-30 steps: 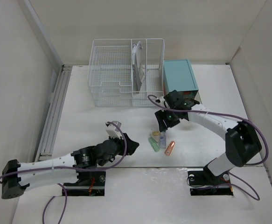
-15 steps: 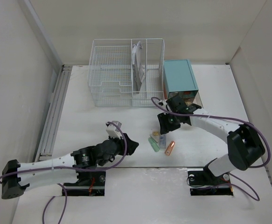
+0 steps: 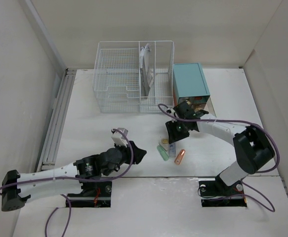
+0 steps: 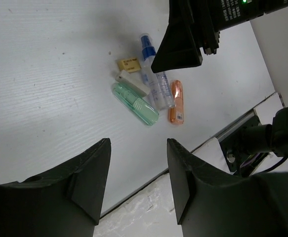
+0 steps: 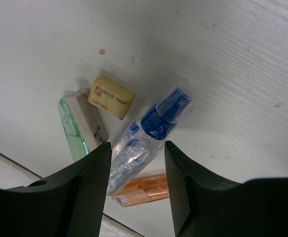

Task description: Organize the desk

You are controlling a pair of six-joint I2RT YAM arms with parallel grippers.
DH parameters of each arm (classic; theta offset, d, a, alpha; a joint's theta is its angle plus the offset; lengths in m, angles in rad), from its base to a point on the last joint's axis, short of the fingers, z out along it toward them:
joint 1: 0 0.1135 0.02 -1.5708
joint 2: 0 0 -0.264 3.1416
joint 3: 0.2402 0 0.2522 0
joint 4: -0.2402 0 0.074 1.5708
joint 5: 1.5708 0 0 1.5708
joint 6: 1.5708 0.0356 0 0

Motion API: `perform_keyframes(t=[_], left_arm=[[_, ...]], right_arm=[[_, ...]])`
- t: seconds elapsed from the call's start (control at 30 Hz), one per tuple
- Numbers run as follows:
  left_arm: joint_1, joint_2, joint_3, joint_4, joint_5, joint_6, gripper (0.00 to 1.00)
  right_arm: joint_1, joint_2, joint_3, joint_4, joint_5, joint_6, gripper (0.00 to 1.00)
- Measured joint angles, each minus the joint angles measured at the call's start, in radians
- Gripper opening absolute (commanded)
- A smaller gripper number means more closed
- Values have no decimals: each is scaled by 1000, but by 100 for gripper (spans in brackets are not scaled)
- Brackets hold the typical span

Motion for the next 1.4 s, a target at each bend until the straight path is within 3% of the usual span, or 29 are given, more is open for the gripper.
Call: perform_keyframes(t=[0.23,0.37,0.4,0.53,0.73,0.93,1.4], left_arm=[[0,-29,0,0,-4,16,46],[0,-55,0,-1,-7,18,46],[0,-59,0,-1,-9,20,46],[0,-67,0,-2,-16,28,47],[0,-66,0,-1,-17,48,48],[0,-40,0,18,-5,66,48],[0,-20,-11,53,31,68,48]], right_arm=[[0,74,2,10,1,11,48],[0,85,8,13,24,19,28],[0,85,8,13,32,19,17],[0,84,15,12,65,18,0],[-1,71,90,-17,99,-27,0],[-15,-22,206,-37,39,-137,0],[-234,-169,334,-62,32,-252,0]])
